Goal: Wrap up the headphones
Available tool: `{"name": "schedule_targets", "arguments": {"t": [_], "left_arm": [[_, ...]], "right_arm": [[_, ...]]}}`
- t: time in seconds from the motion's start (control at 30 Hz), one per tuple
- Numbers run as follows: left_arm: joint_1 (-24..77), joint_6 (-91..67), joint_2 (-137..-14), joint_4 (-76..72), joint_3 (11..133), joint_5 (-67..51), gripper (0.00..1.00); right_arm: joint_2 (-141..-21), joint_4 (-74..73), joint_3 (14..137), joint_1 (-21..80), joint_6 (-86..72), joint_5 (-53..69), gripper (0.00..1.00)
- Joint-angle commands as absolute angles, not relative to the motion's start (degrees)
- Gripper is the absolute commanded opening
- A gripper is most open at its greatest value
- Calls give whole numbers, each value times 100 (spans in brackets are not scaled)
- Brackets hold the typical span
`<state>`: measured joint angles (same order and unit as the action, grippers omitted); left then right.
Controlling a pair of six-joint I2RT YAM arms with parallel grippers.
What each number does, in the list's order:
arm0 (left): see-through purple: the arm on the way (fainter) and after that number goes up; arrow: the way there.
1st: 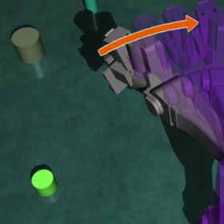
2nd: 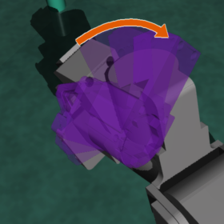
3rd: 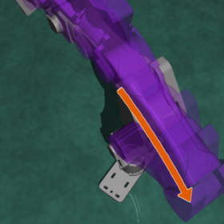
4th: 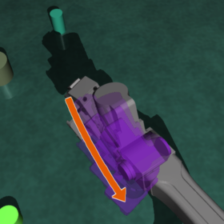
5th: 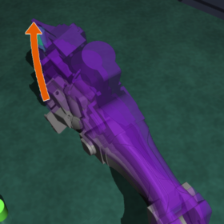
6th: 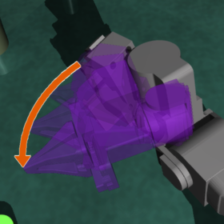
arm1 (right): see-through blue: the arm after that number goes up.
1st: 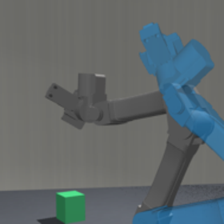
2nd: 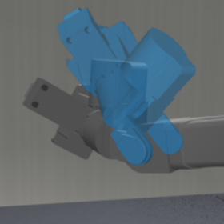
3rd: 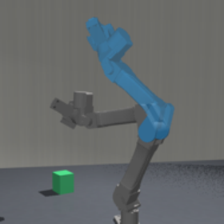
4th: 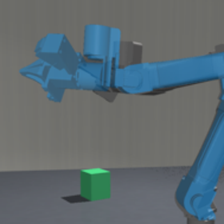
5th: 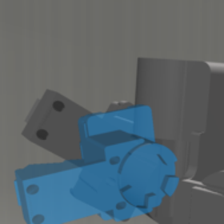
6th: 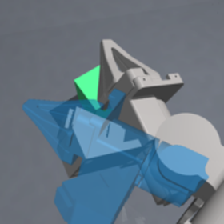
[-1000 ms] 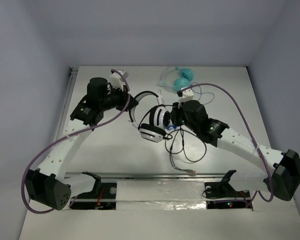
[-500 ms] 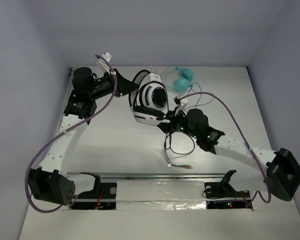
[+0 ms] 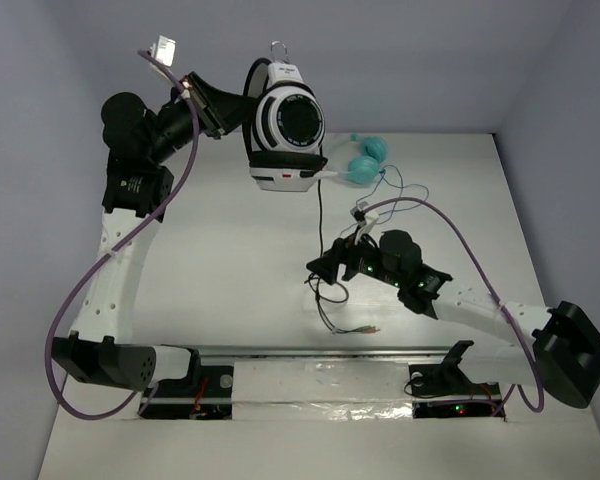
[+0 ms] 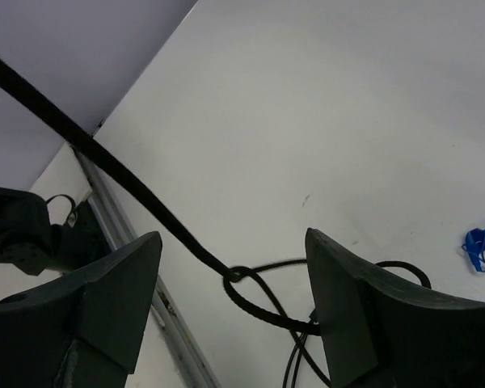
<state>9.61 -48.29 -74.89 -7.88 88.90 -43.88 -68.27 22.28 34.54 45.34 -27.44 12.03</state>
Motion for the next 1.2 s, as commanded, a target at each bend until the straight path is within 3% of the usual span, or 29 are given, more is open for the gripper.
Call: {"name": "schedule_targets", "arguments": {"t": [0.0, 0.33, 0.63, 0.83, 0.87, 0.9, 0.97, 1.0, 1.03, 1.1, 1.17], "left_arm": [[861, -5492, -7444, -1099, 9527, -4175, 0], [861, -5616, -7260, -976, 9510, -4008, 0], [861, -5537, -7277, -844, 9536, -3946, 0], [861, -5520, -7277, -835, 9580, -3938, 0], [861, -5502, -7277, -809, 9597, -3920, 0], [861, -5485, -7260, -809, 9589, -3903, 0], [861, -5449, -7242, -782, 9554, -3754, 0], [861, -5414, -7242, -782, 9536, -3683, 0], [861, -5388, -7251, -765, 9510, -3500, 0], [914, -5248, -7225, -730, 9396, -2992, 0], [914, -5133, -7216, -598, 9247, -2507, 0]], "right_arm": [[-6601, 2549, 3279, 4500, -2812, 1441, 78], [-6776, 2619, 3998, 4500, -2575, 985, 79], [-7857, 3286, 4588, 4500, -2812, 1670, 82], [-8411, 3647, 4571, 4500, -2865, 1292, 79], [-8498, 3795, 4518, 4500, -2909, 1318, 77], [-8534, 3858, 4500, 4500, -2944, 1423, 62], [-8639, 4095, 4387, 4500, -3110, 1572, 52], [-8683, 4174, 4351, 4500, -3172, 1739, 32], [-8718, 4244, 4324, 4500, -3225, 1784, 20], [-8824, 4202, 4342, 4657, -3296, 1871, 7], [-8851, 3860, 4412, 4824, -3252, 1829, 1]]}}
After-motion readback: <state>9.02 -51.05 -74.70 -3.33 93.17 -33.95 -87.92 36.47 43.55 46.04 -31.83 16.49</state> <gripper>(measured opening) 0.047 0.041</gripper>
